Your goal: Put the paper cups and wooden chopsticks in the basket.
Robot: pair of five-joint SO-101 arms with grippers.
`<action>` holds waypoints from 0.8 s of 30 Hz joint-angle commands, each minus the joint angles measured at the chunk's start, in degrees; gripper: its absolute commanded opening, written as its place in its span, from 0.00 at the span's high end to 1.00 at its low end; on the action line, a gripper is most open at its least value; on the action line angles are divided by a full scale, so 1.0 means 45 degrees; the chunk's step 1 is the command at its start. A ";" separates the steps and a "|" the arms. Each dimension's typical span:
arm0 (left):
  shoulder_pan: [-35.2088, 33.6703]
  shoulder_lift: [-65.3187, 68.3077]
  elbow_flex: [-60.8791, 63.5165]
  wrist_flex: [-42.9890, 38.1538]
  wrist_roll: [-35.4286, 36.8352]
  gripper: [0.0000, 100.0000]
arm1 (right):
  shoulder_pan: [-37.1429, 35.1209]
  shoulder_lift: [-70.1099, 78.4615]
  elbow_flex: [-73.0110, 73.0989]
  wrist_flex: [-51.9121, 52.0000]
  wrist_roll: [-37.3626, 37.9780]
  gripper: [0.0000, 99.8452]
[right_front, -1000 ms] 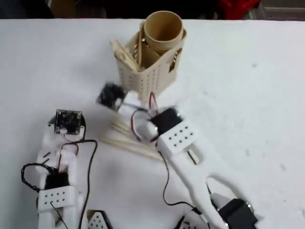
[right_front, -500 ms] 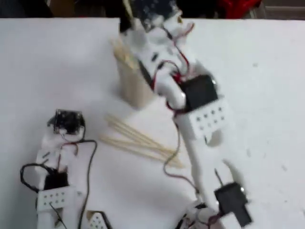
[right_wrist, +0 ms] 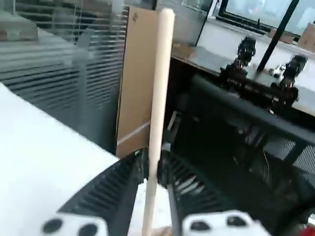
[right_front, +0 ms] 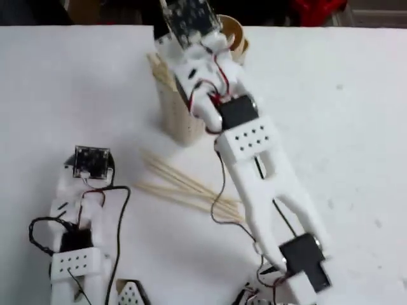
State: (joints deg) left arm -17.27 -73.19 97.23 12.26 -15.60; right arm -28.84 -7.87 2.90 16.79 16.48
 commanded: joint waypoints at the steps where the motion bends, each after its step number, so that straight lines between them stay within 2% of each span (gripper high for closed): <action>1: 0.0147 -0.0205 0.0000 0.0059 0.0078 0.81 | 0.0381 -0.1748 0.2032 -0.0752 0.0117 0.98; 3: 0.0147 -0.0205 0.0000 0.0059 0.0078 0.81 | 0.0440 -0.2432 0.2559 0.0010 0.0117 0.94; 6: 0.0166 -0.0205 0.0000 0.0059 0.0078 0.81 | 0.0342 -0.3546 0.2930 0.1709 0.0059 0.80; 8: 0.0166 -0.0205 0.0000 0.0059 0.0078 0.81 | 0.0166 -0.4327 0.2989 0.3038 0.0098 0.75; 11: 0.0166 -0.0205 0.0000 0.0059 0.0078 0.81 | -0.0322 -0.5695 0.2969 0.5851 0.0098 0.79; 14: 0.0166 -0.0205 0.0000 0.0059 0.0078 0.81 | -0.1280 -0.6613 0.3028 0.8996 0.0156 0.90; 17: 0.0166 -0.0205 0.0000 0.0059 0.0078 0.81 | -0.2510 -0.6613 0.3184 1.1516 0.1915 0.95; 18: 0.0166 -0.0205 0.0000 0.0059 0.0078 0.81 | -0.2862 -0.6437 0.3458 1.1966 0.2559 0.95; 20: 0.0147 -0.0205 0.0000 0.0059 0.0078 0.81 | -0.3389 -0.5890 0.4357 1.2142 0.2813 0.95; 24: 0.0127 -0.0205 0.0000 0.0059 0.0078 0.81 | -0.3780 -0.4054 0.6857 1.0774 0.2891 0.92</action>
State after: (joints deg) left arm -17.27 -73.19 97.23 12.26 -15.60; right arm -44.84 -30.20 28.48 68.84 28.18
